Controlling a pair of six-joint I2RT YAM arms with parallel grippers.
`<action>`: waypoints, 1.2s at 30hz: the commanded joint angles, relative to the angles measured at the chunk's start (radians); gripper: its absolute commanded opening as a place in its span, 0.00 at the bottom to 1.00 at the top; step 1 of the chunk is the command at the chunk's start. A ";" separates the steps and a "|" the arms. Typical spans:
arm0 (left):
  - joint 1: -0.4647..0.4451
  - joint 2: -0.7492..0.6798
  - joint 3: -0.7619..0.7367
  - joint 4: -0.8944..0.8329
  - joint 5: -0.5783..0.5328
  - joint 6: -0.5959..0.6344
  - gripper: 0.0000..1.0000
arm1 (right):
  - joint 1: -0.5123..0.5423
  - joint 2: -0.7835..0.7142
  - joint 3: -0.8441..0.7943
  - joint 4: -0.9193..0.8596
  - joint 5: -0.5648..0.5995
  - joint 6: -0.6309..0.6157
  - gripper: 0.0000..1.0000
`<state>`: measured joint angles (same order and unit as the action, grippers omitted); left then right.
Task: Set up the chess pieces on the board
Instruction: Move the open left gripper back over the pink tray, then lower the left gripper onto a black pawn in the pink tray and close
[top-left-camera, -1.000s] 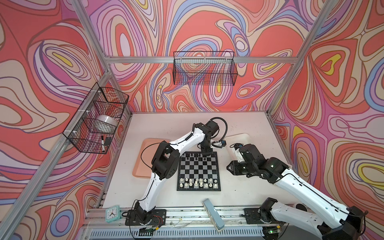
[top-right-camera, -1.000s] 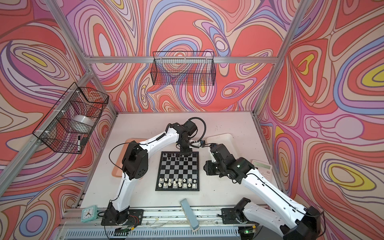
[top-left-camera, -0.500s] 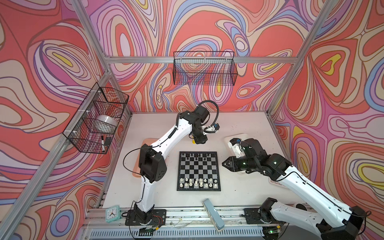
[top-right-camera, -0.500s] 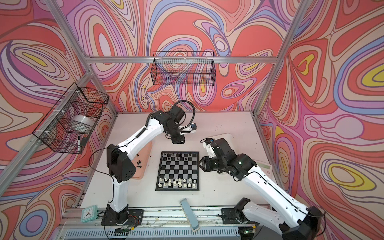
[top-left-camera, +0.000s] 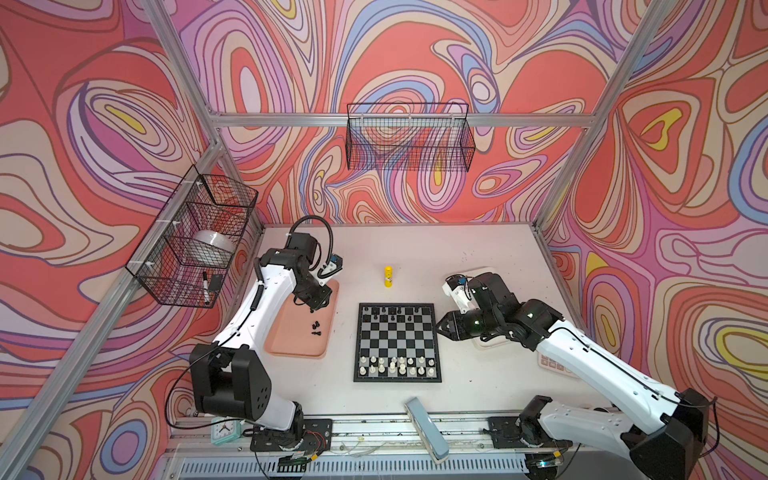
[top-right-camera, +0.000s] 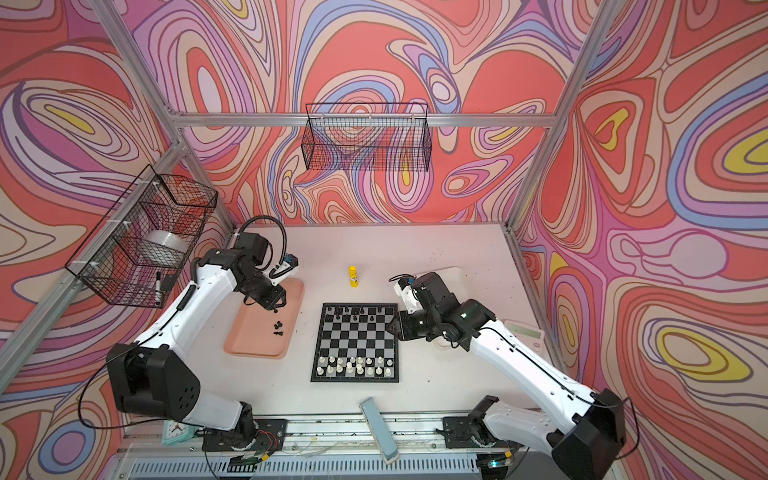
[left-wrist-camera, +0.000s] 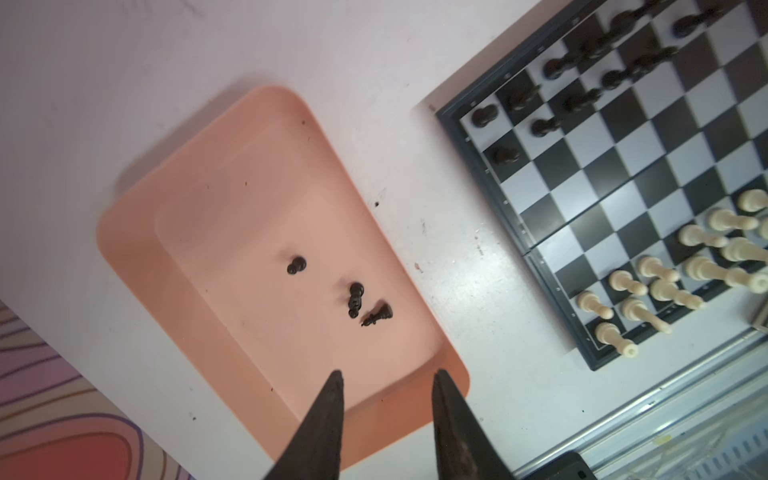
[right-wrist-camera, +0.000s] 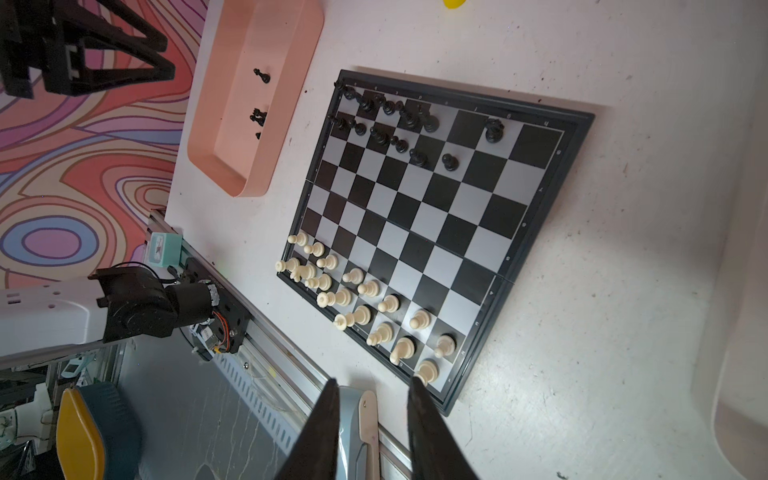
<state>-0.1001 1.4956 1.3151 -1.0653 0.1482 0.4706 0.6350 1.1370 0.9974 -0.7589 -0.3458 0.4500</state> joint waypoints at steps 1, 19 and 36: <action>0.044 -0.007 -0.070 0.096 -0.041 -0.055 0.36 | -0.006 0.019 0.001 0.026 -0.010 -0.018 0.28; 0.142 0.192 -0.122 0.328 -0.105 -0.115 0.32 | -0.006 0.001 -0.020 0.015 0.016 0.003 0.28; 0.142 0.303 -0.093 0.350 -0.062 -0.114 0.27 | -0.006 -0.008 -0.026 0.000 0.023 0.003 0.28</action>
<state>0.0402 1.7828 1.1973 -0.7193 0.0673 0.3679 0.6350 1.1458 0.9829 -0.7528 -0.3367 0.4541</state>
